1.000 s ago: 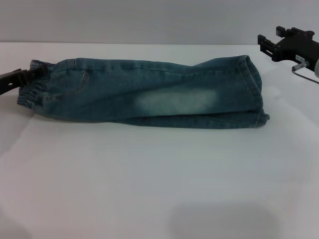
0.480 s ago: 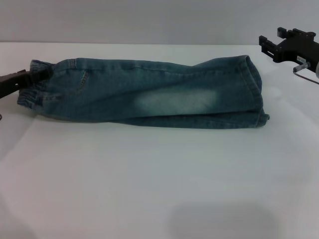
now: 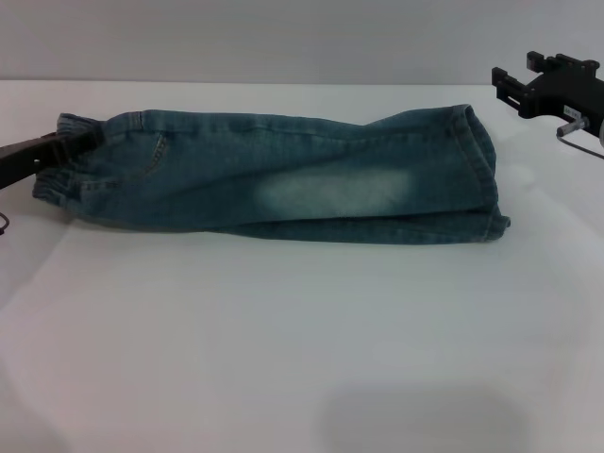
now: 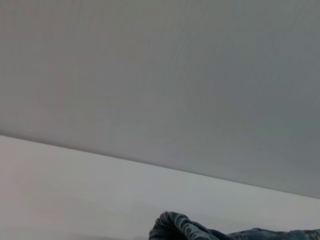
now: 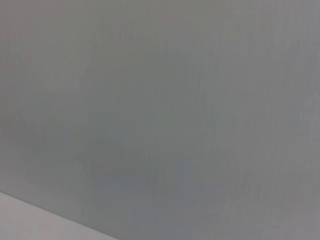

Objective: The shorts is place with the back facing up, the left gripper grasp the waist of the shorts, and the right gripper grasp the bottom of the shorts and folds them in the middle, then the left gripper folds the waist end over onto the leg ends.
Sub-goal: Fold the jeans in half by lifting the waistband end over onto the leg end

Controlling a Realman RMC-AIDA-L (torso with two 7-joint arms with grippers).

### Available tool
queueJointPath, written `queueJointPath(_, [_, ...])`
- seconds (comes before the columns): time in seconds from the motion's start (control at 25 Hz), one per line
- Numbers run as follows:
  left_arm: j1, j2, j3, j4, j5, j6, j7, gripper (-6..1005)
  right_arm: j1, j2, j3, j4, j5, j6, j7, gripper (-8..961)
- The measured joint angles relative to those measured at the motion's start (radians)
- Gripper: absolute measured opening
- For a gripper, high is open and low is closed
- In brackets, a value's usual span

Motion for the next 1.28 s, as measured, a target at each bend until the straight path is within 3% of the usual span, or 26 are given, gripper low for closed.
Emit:
queueJointPath(0.16, [0.001,0.0,-0.001,0.001,-0.002,0.002,0.0,812,-0.001,0.0,0.0,-0.001,0.002,0.0,0.0,530])
queueJointPath(0.4, [0.0,0.0,-0.007,0.004,-0.006,0.005,-0.001,579,-0.003,0.0,0.0,-0.002,0.003,0.0,0.0,530])
queueJointPath(0.52, [-0.002,0.0,-0.005,0.006,-0.006,0.005,-0.002,366,-0.003,0.0,0.0,-0.001,0.003,0.0,0.0,530])
queueJointPath(0.72, [-0.012,0.0,-0.005,0.009,-0.007,0.019,-0.005,137,-0.003,-0.002,0.0,-0.002,0.003,0.0,0.0,530])
queueJointPath(1.28, [-0.035,-0.001,-0.011,0.042,-0.158,0.011,0.003,35,-0.012,0.0,0.005,-0.002,0.007,-0.04,0.0,530])
